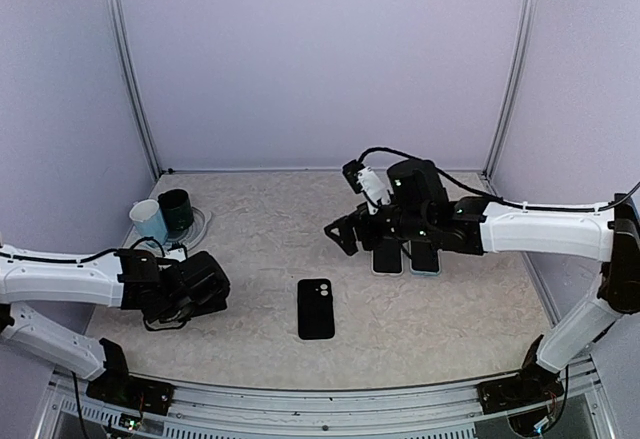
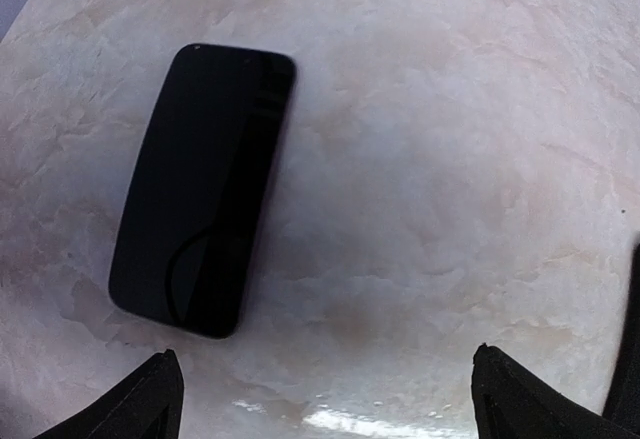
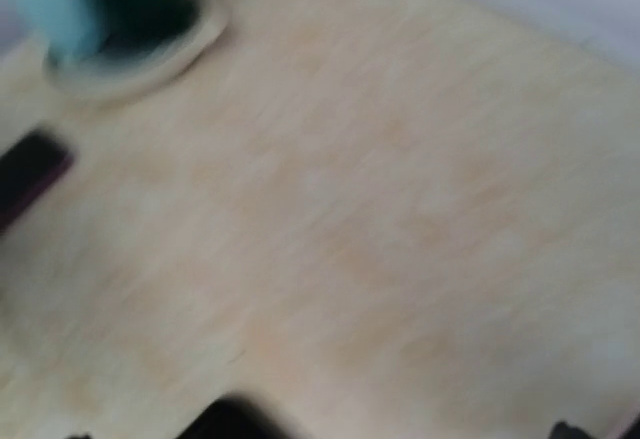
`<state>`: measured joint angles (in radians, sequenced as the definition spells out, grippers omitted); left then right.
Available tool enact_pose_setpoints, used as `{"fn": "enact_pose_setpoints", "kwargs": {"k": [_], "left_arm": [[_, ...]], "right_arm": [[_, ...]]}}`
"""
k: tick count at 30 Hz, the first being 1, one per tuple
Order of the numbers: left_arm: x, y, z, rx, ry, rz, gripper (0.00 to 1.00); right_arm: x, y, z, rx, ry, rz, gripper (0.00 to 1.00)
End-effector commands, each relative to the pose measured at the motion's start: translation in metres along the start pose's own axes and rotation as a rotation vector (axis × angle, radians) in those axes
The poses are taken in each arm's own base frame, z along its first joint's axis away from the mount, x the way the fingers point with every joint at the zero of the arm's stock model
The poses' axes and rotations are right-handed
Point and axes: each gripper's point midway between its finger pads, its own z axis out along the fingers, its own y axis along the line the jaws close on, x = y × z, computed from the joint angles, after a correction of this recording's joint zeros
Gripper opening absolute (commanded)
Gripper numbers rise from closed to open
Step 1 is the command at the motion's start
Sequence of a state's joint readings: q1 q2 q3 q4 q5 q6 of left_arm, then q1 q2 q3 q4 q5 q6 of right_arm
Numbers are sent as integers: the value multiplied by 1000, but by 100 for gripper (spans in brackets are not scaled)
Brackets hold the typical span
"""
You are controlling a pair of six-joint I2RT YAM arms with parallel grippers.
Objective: Put the phone into the phone case
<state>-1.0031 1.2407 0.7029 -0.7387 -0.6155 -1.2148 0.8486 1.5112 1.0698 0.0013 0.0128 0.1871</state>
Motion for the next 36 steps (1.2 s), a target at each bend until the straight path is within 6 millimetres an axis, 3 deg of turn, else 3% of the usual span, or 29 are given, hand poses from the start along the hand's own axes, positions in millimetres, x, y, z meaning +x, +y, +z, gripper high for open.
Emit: {"fn": "enact_pose_setpoints", "kwargs": {"k": [1,3,9,13,16,22,26,36], "left_arm": [[13,35,5,-36,36,-108,99],[5,43,7,-38,23,-139,99],[-27,37,14,-12,-4,-94,99],[-36,41,33,-38,30,-57,99],[-40,59,51,-90,67,-69,99],[-38,73,82,-50,161,-71,99],[-22,69,98,-42,235,-37,99],[17,66,108,5,333,-46,99]], "right_arm": [[58,11,11,143,247,54,99],[76,24,17,141,304,85,99],[120,71,41,140,419,69,99],[152,76,56,166,506,62,96],[162,78,61,157,533,65,96],[159,75,60,169,514,51,98],[155,67,54,202,505,31,99],[144,52,42,221,480,-15,99]]}}
